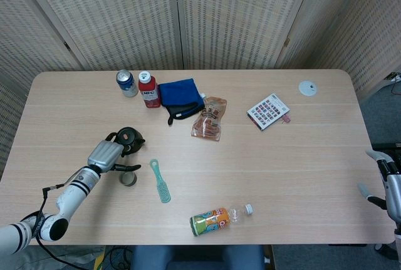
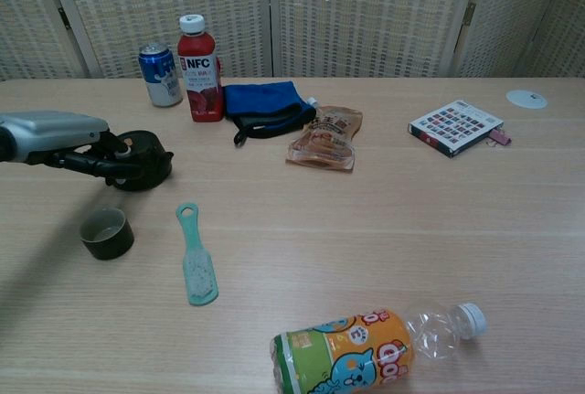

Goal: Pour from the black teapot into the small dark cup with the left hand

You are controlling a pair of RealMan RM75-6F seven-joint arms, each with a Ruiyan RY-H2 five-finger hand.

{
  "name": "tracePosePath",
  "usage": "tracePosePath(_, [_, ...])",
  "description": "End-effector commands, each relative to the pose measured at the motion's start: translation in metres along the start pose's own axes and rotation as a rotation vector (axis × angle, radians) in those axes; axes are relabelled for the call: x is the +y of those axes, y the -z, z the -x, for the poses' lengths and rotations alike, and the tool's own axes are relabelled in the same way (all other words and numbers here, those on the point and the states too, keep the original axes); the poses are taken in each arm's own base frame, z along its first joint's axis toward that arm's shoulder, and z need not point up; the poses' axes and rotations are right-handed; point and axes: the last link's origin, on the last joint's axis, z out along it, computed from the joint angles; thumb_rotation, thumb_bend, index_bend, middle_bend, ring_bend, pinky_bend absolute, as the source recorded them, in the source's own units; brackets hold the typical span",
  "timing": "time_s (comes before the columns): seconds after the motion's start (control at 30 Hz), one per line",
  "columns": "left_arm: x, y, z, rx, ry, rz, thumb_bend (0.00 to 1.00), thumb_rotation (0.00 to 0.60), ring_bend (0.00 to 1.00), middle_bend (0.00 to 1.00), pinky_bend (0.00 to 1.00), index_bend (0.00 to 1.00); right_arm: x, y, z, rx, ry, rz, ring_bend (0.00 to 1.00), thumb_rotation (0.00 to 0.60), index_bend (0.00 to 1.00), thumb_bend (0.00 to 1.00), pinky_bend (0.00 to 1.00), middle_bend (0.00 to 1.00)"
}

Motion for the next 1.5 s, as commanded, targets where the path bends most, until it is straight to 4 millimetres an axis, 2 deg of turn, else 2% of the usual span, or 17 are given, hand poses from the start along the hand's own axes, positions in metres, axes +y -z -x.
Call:
tracePosePath(0.03, [0.0, 0.0, 0.001, -0.005, -0.002, 0.004, 0.07, 0.05, 0.4, 0.46, 0.0, 0.45, 0.0, 0.0, 0.0, 0.0, 0.0, 0.0, 0.16, 0.6, 0.24, 0.15, 0.18, 0.27])
tracePosePath(0.3, [0.001, -0.001, 0.001, -0.013, 0.012, 0.005, 0.07, 0.044, 0.43, 0.54, 0.0, 0.53, 0.0, 0.0, 0.001, 0.0, 0.0, 0.005, 0.16, 0.6, 0.24, 0.15, 0.18, 0.27])
tracePosePath(1.0, [0.001, -0.005, -0.002, -0.014, 0.044, 0.005, 0.07, 0.044, 0.69, 0.83, 0.0, 0.78, 0.001, -0.002, 0.0, 0.015, -0.003, 0.007, 0.16, 0.6, 0.25, 0.15, 0.18, 0.27])
tracePosePath(1.27, [0.006, -0.008, -0.01, 0.05, 0.086, 0.029, 0.07, 0.043, 0.83, 0.99, 0.0, 0.92, 0.002, -0.003, 0.0, 0.023, -0.008, 0.007, 0.16, 0.6, 0.25, 0.15, 0.18, 0.27])
tracePosePath(1.5, [0.006, -0.013, -0.014, 0.101, 0.128, 0.03, 0.07, 0.081, 0.89, 1.0, 0.0, 0.99, 0.003, -0.004, 0.001, 0.023, -0.01, 0.012, 0.16, 0.6, 0.25, 0.16, 0.17, 0.27])
